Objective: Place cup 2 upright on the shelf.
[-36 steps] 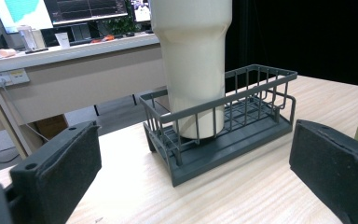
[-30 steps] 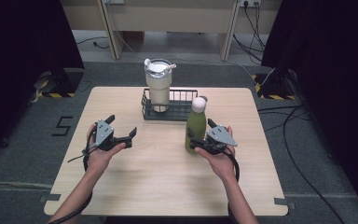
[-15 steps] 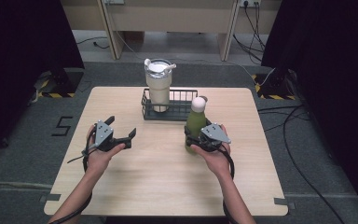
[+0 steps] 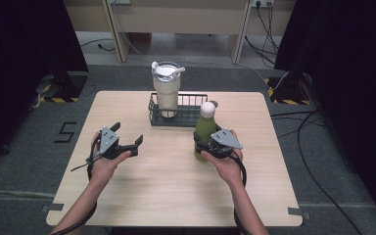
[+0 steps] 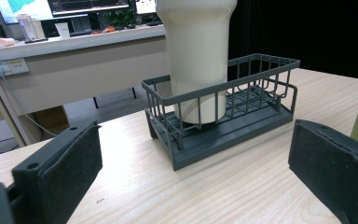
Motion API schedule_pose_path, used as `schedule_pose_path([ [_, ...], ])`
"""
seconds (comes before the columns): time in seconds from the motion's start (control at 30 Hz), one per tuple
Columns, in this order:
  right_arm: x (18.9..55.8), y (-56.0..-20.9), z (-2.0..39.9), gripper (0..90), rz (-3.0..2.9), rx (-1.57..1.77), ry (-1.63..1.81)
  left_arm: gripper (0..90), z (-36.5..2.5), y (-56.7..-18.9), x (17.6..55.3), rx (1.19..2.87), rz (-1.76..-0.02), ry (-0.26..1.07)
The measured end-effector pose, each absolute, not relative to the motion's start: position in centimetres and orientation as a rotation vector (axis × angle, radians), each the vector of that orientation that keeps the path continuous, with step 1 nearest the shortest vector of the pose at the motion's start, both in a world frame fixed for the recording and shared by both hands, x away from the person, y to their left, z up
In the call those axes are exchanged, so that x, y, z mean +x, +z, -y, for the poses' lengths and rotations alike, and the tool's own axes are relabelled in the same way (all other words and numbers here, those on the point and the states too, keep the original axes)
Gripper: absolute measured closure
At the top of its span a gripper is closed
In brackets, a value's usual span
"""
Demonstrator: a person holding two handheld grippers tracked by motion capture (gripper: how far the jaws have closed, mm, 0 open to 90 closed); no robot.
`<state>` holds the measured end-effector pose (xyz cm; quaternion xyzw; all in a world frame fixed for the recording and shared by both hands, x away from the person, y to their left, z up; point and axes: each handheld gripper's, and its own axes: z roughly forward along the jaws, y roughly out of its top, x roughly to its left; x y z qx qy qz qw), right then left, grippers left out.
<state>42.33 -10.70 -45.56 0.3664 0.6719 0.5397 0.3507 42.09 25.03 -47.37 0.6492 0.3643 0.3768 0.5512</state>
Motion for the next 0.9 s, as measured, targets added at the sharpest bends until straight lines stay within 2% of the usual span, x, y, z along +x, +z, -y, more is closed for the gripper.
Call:
schedule_pose_path([
  [0.33, 42.2, -45.4, 10.5, 21.6, -1.726, 0.945, 1.402, 2.1, -25.2, -47.4, 42.0, 1.531, -0.871, 0.892],
  [0.9, 42.2, -43.2, 10.7, 21.6, -1.669, 0.940, 1.441, 2.5, -25.3, -47.4, 42.0, 1.523, -0.879, 0.892],
])
